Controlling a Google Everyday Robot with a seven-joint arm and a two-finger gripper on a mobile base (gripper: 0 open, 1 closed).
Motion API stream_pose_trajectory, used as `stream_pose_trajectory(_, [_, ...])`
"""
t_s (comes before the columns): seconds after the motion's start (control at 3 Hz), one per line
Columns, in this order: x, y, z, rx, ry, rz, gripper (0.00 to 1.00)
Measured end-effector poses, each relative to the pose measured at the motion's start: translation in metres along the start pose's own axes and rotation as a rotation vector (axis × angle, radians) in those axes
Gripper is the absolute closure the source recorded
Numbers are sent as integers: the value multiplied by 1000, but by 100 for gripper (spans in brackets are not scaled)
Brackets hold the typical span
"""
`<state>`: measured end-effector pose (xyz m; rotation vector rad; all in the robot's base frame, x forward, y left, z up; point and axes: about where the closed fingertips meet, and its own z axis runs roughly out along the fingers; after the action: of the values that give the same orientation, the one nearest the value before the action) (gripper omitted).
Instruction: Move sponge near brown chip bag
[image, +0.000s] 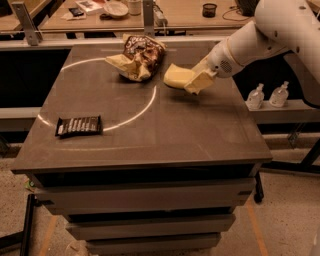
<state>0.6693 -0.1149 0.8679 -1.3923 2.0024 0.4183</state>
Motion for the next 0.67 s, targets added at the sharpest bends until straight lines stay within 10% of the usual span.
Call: stream_pose_trajectory(0.67, [-41, -45, 27, 107, -46, 9, 100])
